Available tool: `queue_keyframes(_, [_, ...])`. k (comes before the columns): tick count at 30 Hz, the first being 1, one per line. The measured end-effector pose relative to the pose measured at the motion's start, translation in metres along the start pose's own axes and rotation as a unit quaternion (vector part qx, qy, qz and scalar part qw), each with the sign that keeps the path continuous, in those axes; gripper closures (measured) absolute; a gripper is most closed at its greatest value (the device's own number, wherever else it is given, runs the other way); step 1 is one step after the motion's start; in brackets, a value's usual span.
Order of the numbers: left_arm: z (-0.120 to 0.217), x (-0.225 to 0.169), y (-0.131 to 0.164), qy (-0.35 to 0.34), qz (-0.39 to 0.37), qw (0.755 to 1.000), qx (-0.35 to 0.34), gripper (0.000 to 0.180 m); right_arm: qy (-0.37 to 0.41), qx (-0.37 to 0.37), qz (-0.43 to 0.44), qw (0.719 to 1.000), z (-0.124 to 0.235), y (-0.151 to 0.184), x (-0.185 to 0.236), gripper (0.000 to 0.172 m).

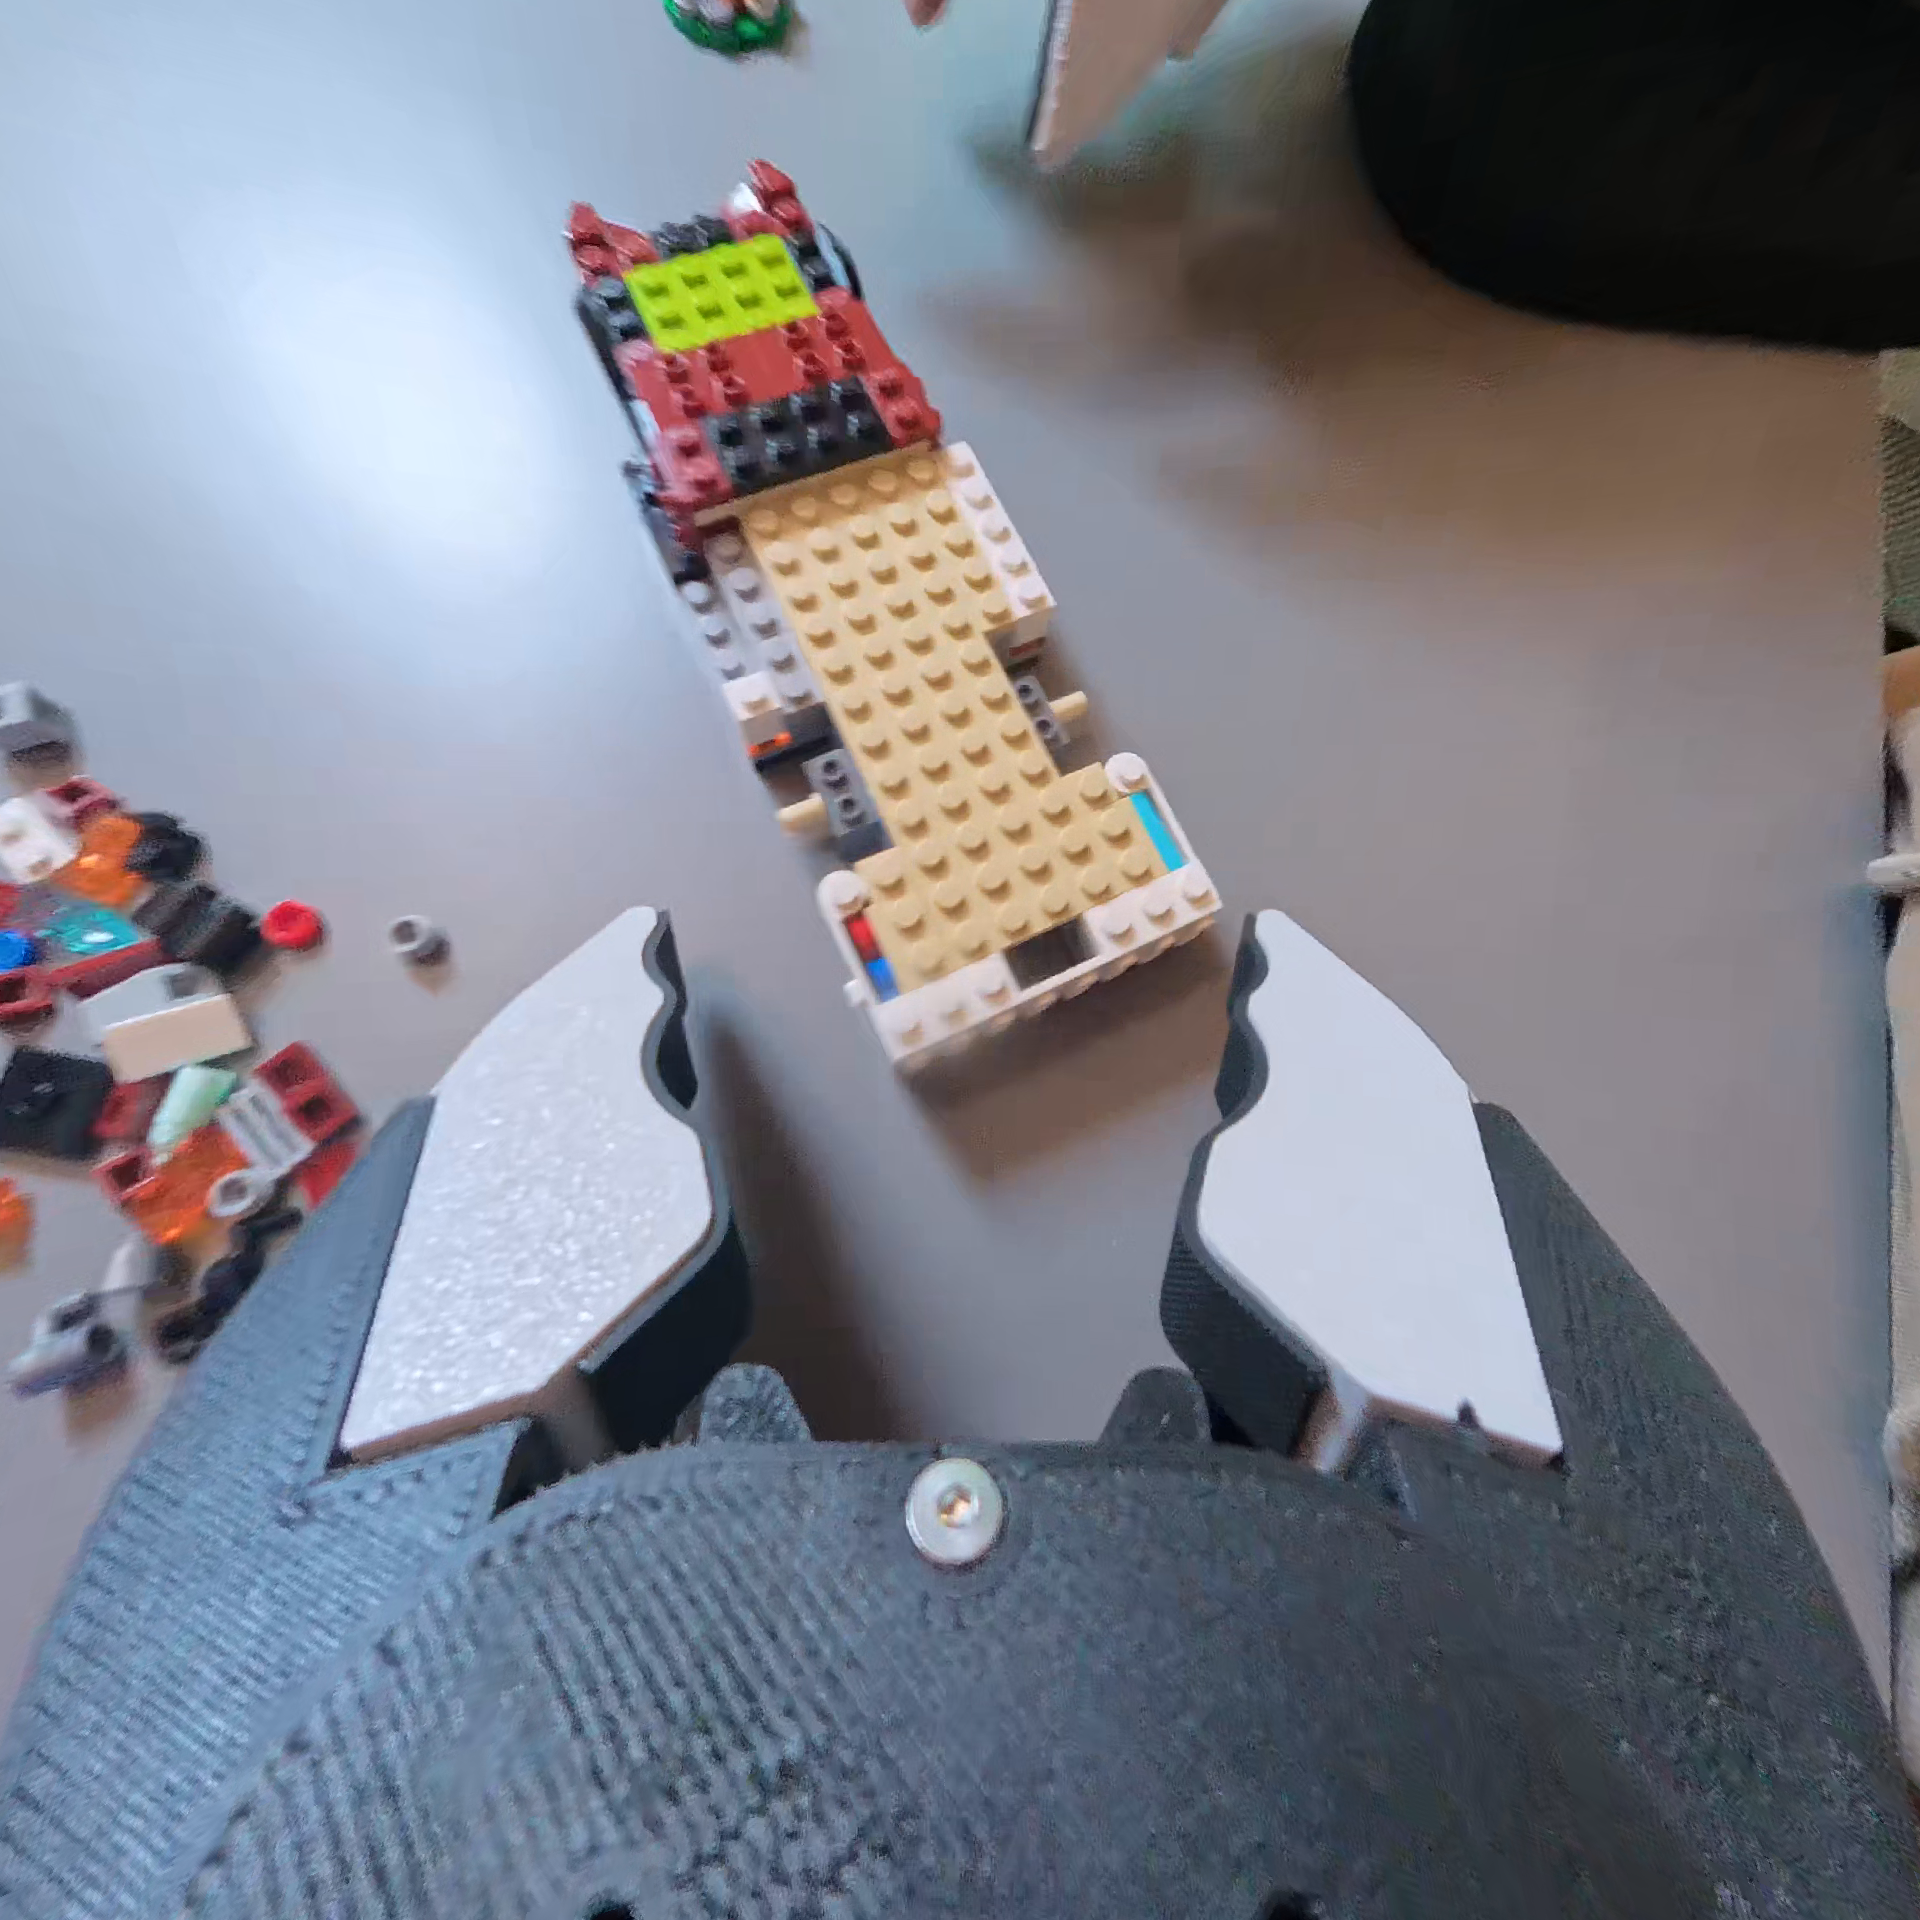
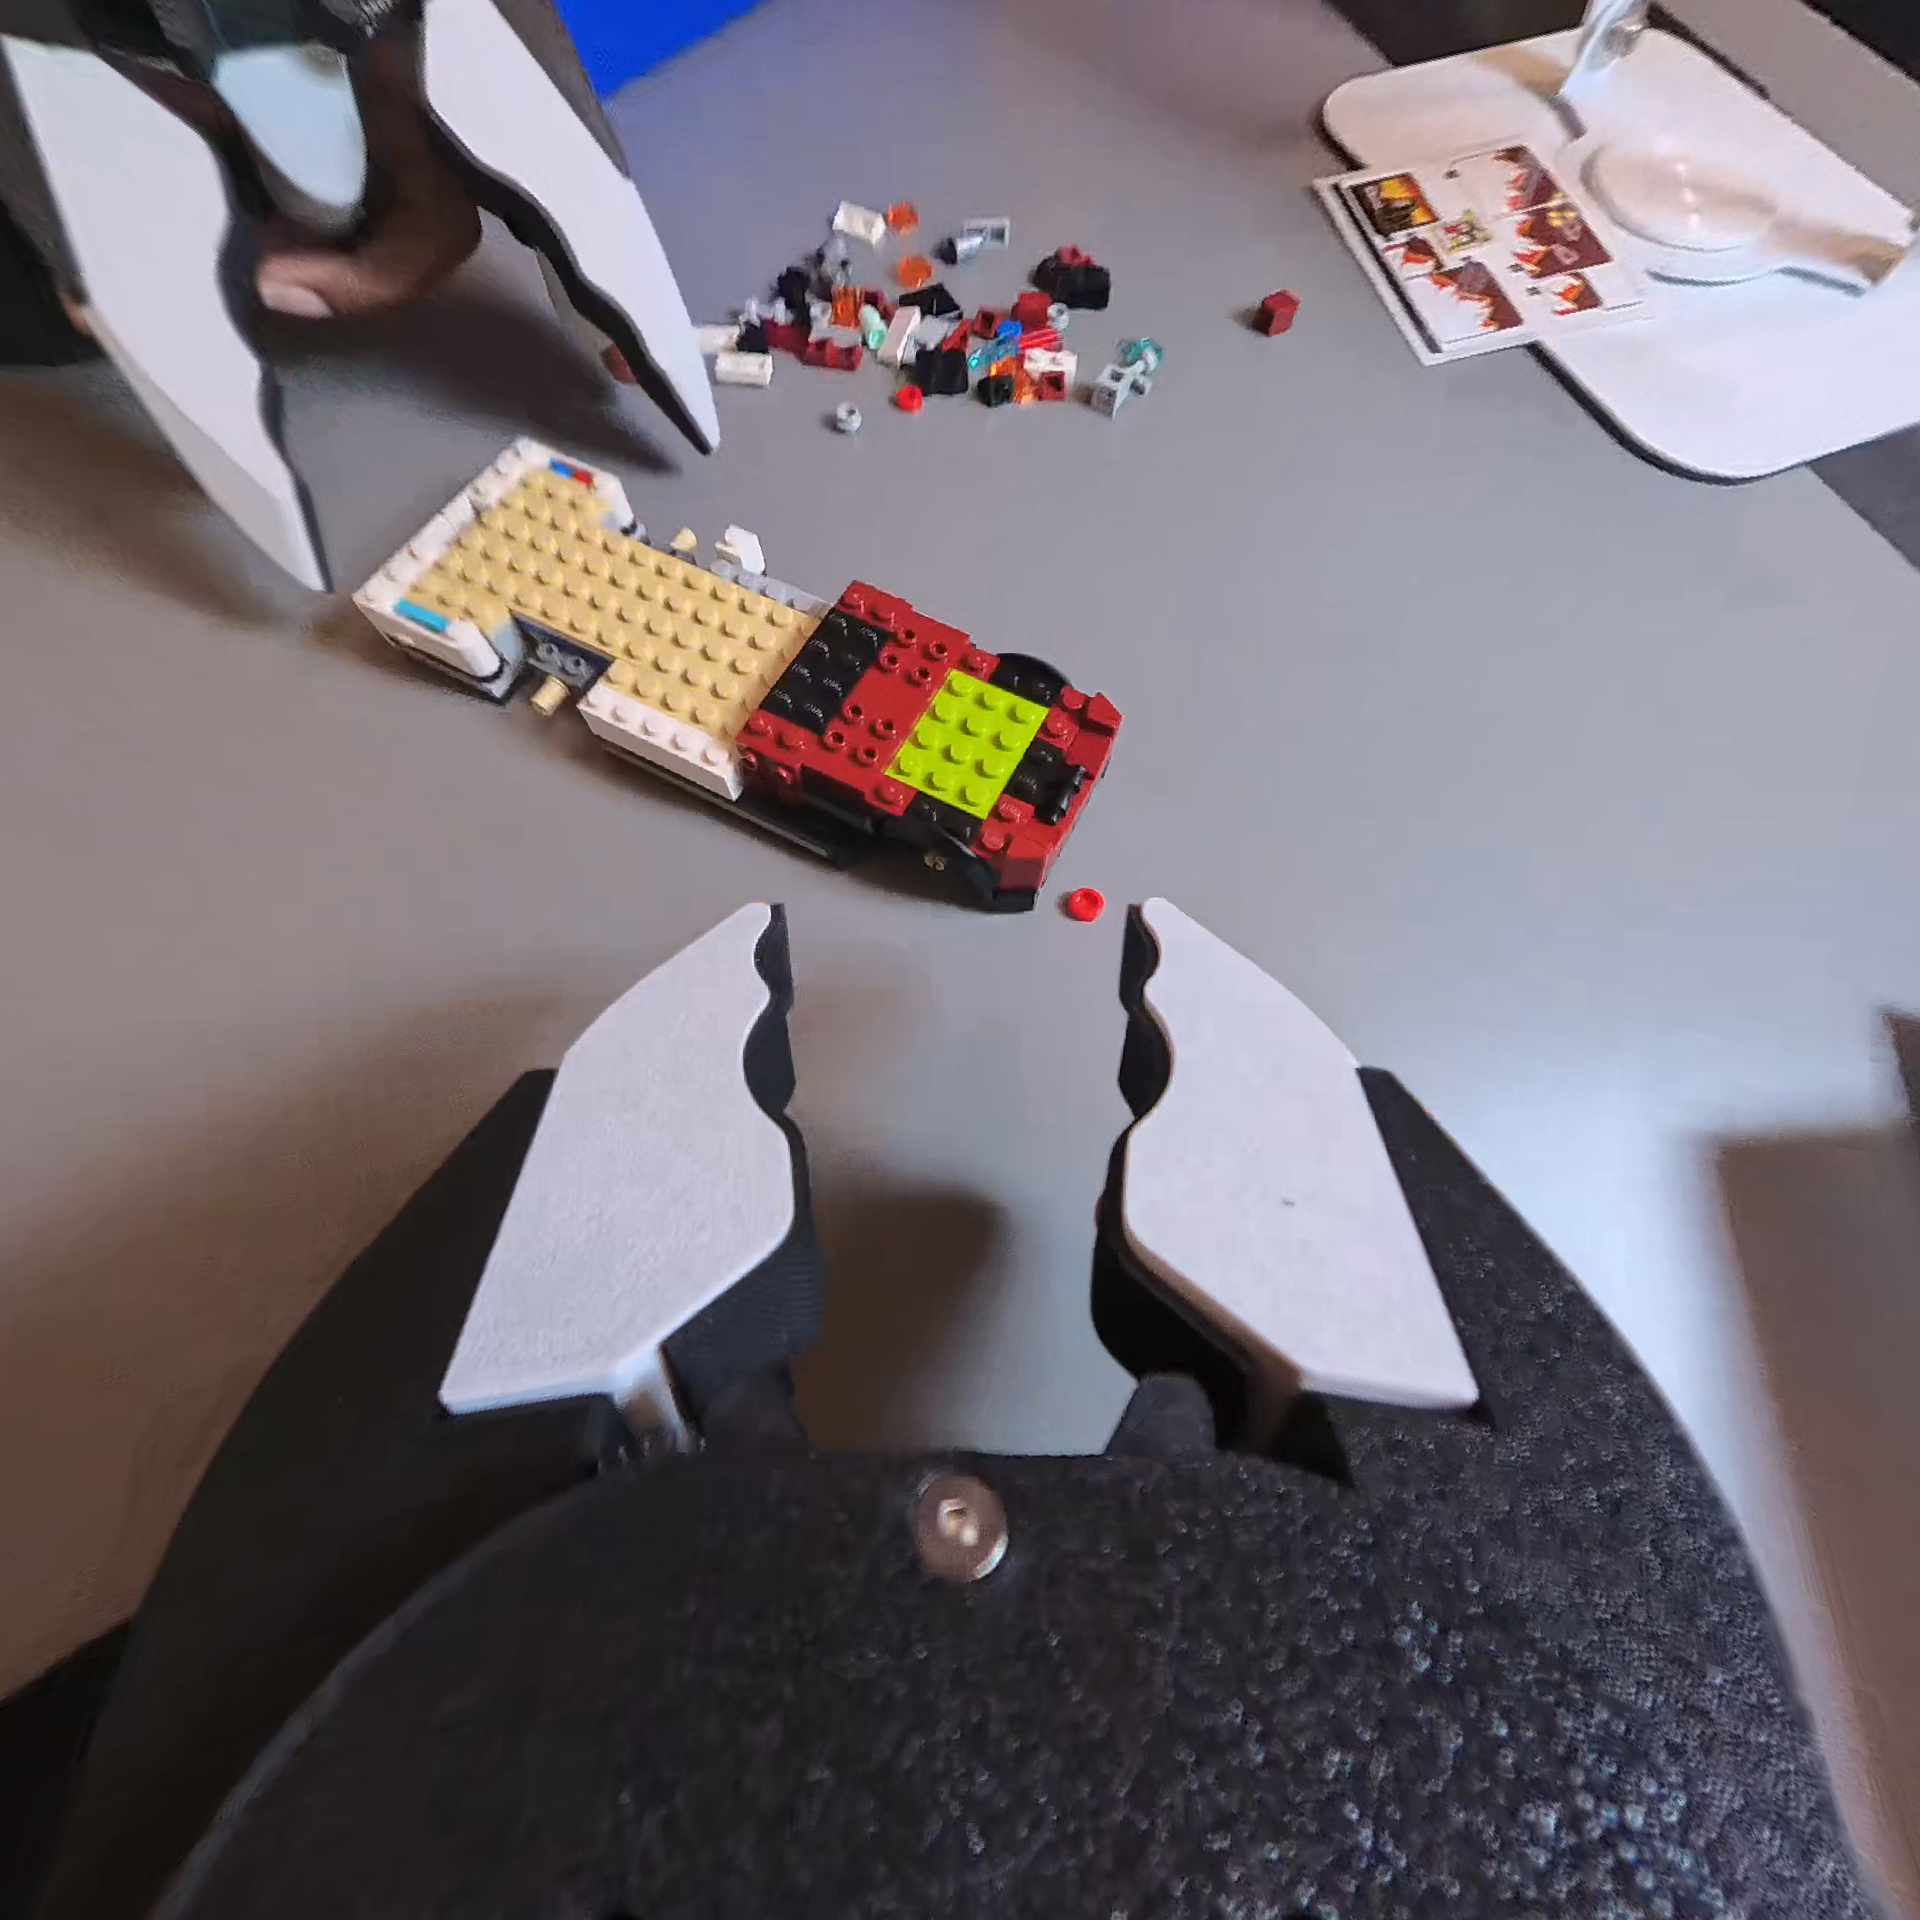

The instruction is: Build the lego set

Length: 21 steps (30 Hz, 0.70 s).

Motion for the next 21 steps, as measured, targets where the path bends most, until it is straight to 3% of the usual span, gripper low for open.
queue_keyframes(4, [-0.012,-0.006,0.000,-0.011,-0.047,0.999,0.021,0.094,-0.039,0.047,0.063,0.996,-0.026,-0.011,-0.014,0.103])
queue_keyframes(5, [-0.010,-0.002,0.000,-0.010,-0.052,0.998,0.020,0.102,-0.051,0.054,0.066,0.995,-0.032,-0.013,-0.018,0.101])
queue_keyframes(9, [0.010,0.025,0.007,-0.028,-0.070,0.997,0.011,0.108,-0.082,0.071,0.068,0.992,-0.048,-0.015,-0.026,0.099])
queue_keyframes(15, [0.026,0.043,0.013,-0.026,-0.040,0.999,-0.027,0.100,-0.095,0.079,0.076,0.989,-0.041,-0.018,-0.004,0.115])
queue_keyframes(18, [0.019,0.040,0.015,-0.060,-0.087,0.994,-0.018,0.100,-0.080,0.079,0.077,0.991,-0.037,-0.022,0.003,0.105])
queue_keyframes(21, [0.019,0.037,0.015,-0.063,-0.107,0.992,-0.025,0.113,-0.076,0.095,0.085,0.989,-0.044,-0.023,0.005,0.101])
Point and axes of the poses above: each gripper's, where its closed fingertips meet, z back along the fingers, y out of its underside, x = y × z across the jaws, the point moved 10 cm from there along z, back along the fingers, and after that the axes turned 13 degrees about z, right-handed, at the moved point
